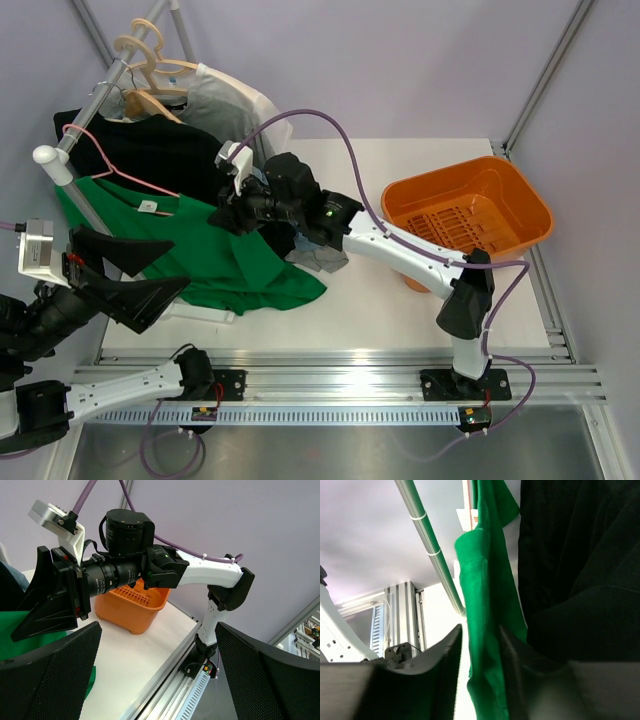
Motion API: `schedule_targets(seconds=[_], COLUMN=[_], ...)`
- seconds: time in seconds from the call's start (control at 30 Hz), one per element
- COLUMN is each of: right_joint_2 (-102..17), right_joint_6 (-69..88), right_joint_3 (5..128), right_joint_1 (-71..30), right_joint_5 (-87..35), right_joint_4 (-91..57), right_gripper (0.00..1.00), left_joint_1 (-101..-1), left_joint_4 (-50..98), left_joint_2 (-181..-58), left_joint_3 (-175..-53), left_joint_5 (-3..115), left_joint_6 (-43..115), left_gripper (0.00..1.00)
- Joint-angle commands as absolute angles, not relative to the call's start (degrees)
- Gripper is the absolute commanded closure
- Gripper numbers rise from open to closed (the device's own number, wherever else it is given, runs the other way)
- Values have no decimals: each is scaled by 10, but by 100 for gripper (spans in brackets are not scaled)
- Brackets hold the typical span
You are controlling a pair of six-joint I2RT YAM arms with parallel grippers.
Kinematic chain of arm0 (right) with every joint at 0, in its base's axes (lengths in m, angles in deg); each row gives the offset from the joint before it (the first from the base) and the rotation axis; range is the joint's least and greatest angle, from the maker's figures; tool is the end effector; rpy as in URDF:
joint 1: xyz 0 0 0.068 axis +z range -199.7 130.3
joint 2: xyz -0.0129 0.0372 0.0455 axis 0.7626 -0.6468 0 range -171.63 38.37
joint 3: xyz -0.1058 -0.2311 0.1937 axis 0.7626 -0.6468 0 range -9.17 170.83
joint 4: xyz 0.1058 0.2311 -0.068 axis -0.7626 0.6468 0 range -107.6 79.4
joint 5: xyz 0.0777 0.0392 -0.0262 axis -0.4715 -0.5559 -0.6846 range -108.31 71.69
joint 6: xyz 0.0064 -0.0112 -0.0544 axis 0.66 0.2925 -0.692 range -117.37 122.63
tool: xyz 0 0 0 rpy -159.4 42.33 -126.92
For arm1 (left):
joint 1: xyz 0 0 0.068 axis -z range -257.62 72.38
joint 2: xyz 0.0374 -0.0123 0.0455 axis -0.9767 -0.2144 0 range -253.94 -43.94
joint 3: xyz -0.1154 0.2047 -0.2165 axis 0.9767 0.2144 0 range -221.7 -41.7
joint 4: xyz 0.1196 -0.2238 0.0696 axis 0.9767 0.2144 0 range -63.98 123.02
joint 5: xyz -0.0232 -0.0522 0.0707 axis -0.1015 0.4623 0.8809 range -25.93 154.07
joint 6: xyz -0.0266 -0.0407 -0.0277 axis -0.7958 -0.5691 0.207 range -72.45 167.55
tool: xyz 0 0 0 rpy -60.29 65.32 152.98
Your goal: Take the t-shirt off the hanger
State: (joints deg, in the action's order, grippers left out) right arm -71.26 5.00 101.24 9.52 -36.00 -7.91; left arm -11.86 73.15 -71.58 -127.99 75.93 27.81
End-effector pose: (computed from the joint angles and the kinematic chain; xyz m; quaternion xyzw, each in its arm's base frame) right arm 0.2357 0.4185 0.4537 -0.4453 0.6127 0.4293 0.4920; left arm -0.0213 0.0668 0.5225 0.1723 0.6105 -0.4748 0.6100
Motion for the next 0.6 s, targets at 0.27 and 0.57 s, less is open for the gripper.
schedule_targets(seconds=[0.27, 0.57], right_joint_2=[-719, -628], right_joint_6=[53, 40], right_joint_3=[1052, 1000], right_joint_1=[99, 99], right_joint_5=[-359, -292], right_joint_4=[-90, -153], right_gripper=[100, 100], left_joint_1=[-116, -116], left_joint_4=[724, 725], left_joint_2=[-707, -713], left_joint_3=[-1266, -1271], left_joint_5=[775, 768], left_joint_6=[290, 300], left_gripper=[1, 1])
